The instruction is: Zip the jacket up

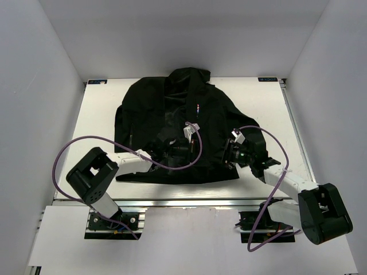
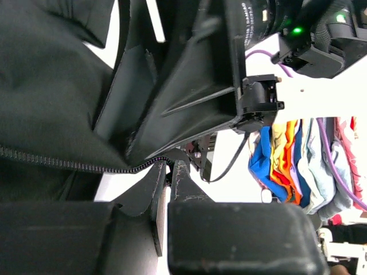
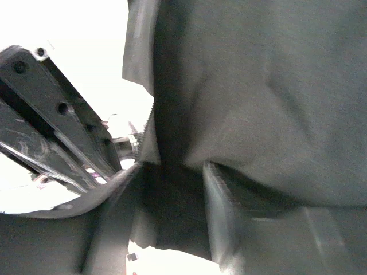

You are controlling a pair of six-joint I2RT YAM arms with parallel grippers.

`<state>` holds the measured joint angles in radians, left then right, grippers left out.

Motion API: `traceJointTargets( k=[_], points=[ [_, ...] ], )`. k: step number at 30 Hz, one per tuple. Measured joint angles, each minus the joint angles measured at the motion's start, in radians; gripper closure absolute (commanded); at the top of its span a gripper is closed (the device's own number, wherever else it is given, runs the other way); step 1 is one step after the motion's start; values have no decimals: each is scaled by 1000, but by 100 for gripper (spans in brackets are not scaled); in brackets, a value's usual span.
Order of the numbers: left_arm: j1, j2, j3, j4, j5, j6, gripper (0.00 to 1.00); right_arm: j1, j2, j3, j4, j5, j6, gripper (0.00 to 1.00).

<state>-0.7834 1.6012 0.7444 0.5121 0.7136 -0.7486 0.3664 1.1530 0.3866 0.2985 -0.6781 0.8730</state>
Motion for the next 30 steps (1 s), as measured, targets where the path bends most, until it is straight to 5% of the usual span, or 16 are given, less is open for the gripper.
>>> traceJointTargets(
  k=[5, 7, 15, 16, 18, 20, 22, 25, 30],
  points=[
    [-11, 0, 0, 43, 6, 1, 100, 0, -3, 13, 36, -60, 35, 76],
    [-12, 0, 1, 49, 4, 3, 100, 0, -10, 18, 45, -82, 39, 100],
    [-21, -47, 2, 7, -24, 36, 100, 2, -68, 33, 18, -88, 22, 100],
    [-23, -60, 2, -10, -33, 44, 96, 3, -78, 40, 2, -86, 11, 100],
    [-24, -82, 3, -47, -51, 60, 59, 5, -96, 56, -34, -80, -18, 100],
    [-25, -99, 5, -99, -64, 77, 45, 8, -115, 72, -71, -66, -50, 100],
    [-24, -103, 5, -146, -89, 88, 20, 11, -138, 79, -106, -63, -79, 100],
    [-21, -105, 3, -214, -127, 95, 5, 17, -169, 83, -154, -61, -116, 100],
    [-17, -130, -4, -252, -167, 97, 2, 20, -197, 83, -208, -51, -156, 100]
  ],
)
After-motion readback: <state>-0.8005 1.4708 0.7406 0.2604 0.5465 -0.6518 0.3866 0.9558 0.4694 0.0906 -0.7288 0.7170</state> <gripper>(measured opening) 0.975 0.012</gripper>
